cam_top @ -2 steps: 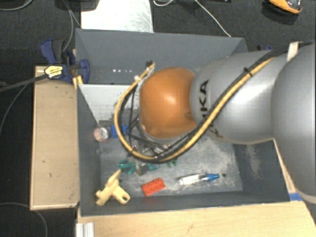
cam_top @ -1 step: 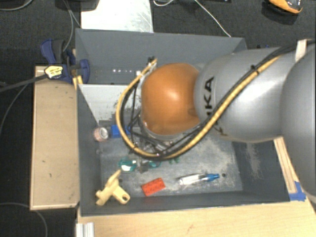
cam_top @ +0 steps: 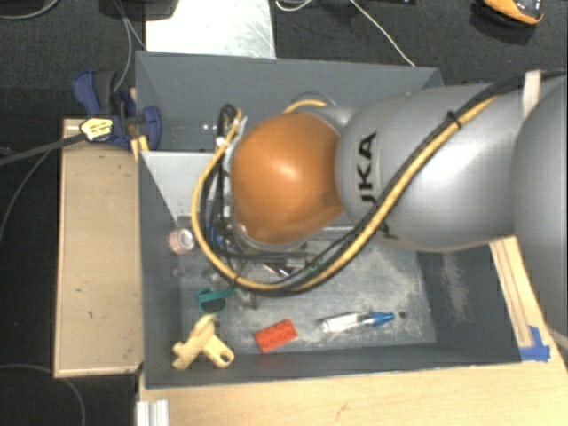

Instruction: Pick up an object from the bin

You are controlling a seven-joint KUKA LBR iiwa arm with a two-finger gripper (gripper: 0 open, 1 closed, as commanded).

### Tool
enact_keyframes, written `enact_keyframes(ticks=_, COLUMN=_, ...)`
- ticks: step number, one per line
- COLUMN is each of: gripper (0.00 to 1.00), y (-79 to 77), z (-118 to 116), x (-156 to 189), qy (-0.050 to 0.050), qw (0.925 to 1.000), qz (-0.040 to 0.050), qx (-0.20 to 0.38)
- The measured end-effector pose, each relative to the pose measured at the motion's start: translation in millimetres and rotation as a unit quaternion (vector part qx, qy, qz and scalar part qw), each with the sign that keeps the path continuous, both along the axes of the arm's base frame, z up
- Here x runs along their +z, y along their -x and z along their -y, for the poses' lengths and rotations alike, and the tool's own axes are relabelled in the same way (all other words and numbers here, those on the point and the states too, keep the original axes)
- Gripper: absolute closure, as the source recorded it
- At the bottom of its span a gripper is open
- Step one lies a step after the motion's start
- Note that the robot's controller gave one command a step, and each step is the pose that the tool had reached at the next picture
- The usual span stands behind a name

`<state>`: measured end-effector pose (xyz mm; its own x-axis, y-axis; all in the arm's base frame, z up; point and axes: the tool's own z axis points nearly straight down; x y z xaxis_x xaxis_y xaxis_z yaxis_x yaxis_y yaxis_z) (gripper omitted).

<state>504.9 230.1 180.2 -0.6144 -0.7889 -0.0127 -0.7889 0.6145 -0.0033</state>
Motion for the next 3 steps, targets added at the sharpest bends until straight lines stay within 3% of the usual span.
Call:
enact_keyframes(ticks=1, gripper=1.00, y=9.1, z=-8, x=-27, qy=-0.001, qw=0.9859, qz=-0.0016, qx=-0.167)
enact_keyframes(ticks=2, gripper=1.00, y=22.2, z=-14, x=-26, qy=0.000, qw=0.9999, qz=0.0017, qx=-0.015)
enact_keyframes(ticks=3, gripper=1.00, y=27.8, z=40, x=-26, qy=0.000, qw=0.9963, qz=-0.0008, qx=-0.085)
